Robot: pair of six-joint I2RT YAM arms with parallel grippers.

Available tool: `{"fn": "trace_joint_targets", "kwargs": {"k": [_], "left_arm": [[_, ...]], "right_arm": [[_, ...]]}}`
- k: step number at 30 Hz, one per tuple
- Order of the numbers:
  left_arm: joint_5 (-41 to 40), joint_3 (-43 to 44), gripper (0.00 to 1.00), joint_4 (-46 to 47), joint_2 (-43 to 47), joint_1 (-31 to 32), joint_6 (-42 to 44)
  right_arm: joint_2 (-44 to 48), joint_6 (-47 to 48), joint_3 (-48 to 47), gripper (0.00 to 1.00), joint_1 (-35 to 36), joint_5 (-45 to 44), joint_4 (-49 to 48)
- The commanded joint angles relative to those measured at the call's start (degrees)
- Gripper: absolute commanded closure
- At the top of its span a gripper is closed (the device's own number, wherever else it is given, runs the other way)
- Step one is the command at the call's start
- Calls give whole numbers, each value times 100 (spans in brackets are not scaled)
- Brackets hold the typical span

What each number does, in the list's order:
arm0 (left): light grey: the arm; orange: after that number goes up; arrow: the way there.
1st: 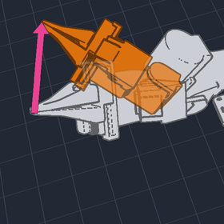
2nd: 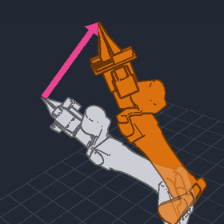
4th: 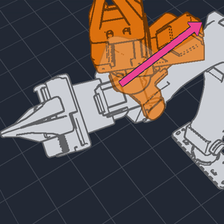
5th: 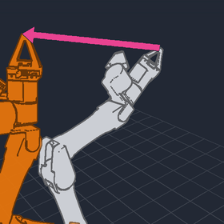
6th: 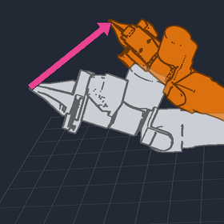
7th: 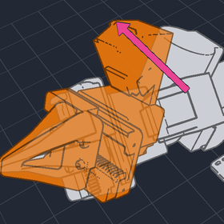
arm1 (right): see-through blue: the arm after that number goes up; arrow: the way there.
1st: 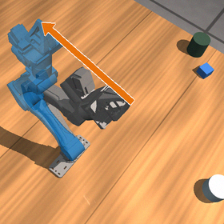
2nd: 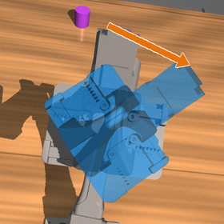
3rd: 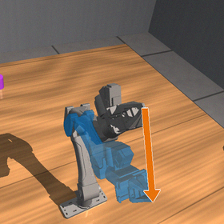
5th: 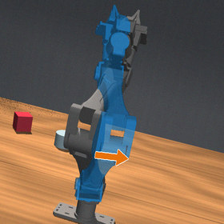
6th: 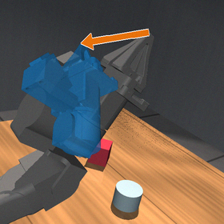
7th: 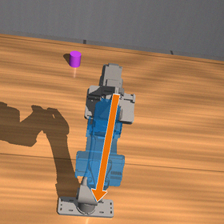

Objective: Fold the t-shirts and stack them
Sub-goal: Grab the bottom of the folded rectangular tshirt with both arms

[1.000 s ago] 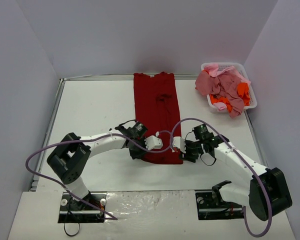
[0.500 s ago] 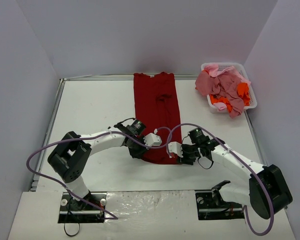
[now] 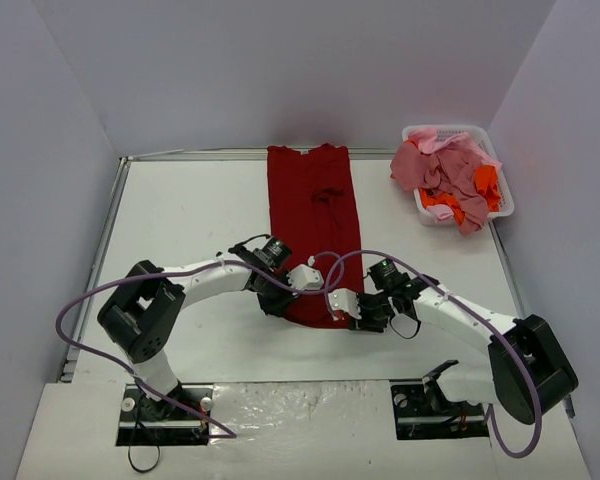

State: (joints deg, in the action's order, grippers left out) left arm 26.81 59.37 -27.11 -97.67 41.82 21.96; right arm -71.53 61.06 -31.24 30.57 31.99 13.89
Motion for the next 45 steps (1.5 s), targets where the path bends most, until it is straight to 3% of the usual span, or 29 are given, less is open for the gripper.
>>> {"fn": "trace_joint_targets", "kwargs": {"k": [1, 6, 14, 20, 23, 31, 45], "left_arm": [[79, 197, 98, -110, -24, -86, -42], [105, 215, 98, -128, -51, -130, -42], [123, 215, 97, -145, -33, -148, -25], [132, 189, 98, -171, 20, -148, 37], [140, 180, 98, -224, 55, -148, 81], [299, 276, 98, -637, 134, -166, 484], [1301, 716, 98, -2025, 204, -166, 1714]], "right_arm": [[-151, -111, -118, 66, 125, -70, 70], [-546, -304, -268, 66, 248, -289, 35], [-995, -507, -418, 74, 327, -474, -35], [-881, -595, -426, 97, 327, -606, 8], [-740, -612, -496, 100, 327, -641, 105], [-635, -569, -918, 100, 301, -492, 702], [-213, -156, -1323, 100, 213, 175, 1861]]}}
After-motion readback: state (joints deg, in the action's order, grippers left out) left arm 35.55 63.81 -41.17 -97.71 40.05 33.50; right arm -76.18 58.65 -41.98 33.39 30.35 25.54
